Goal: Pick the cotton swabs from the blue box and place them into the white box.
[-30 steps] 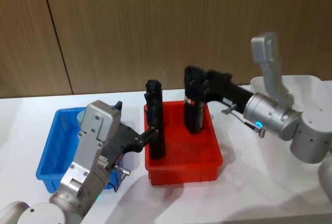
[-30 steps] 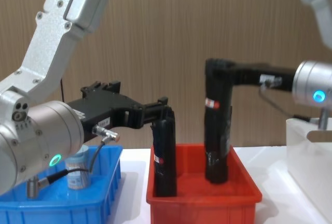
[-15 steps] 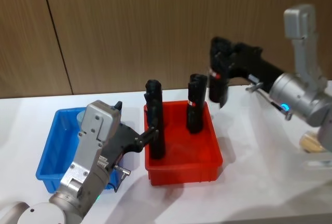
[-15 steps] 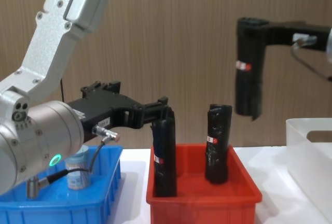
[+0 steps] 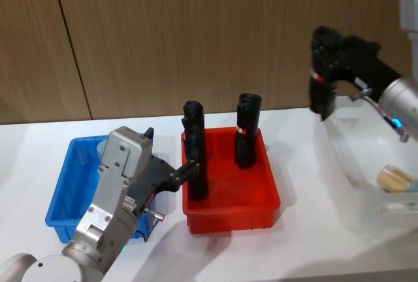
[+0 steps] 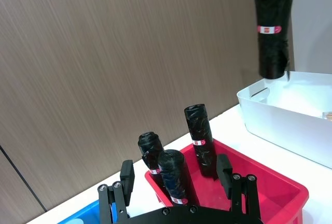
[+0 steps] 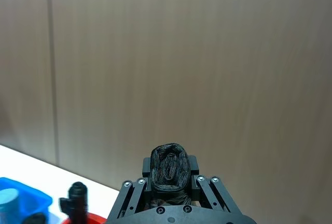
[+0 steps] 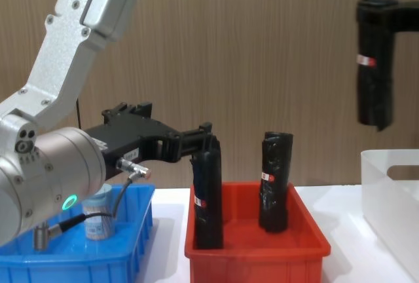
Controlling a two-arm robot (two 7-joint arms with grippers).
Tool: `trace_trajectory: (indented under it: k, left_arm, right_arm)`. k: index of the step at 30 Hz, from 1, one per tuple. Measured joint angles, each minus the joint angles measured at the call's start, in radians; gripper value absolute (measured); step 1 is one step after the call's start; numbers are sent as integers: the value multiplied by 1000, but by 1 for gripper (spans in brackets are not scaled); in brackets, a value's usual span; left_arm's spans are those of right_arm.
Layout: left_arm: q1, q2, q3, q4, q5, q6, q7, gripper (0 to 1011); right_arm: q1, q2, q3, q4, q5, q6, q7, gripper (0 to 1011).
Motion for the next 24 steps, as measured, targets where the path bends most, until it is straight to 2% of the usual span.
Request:
trace_trajectory:
  k: [12, 24]
  left_arm:
    - [0, 0, 0, 0, 0, 0, 0, 1003]
    - [0, 0, 0, 0, 0, 0, 0, 1003]
  right_arm:
    - [-39, 45, 48, -48, -19, 88, -133, 363]
    - [-64, 78, 91, -22, -14, 172, -220, 363]
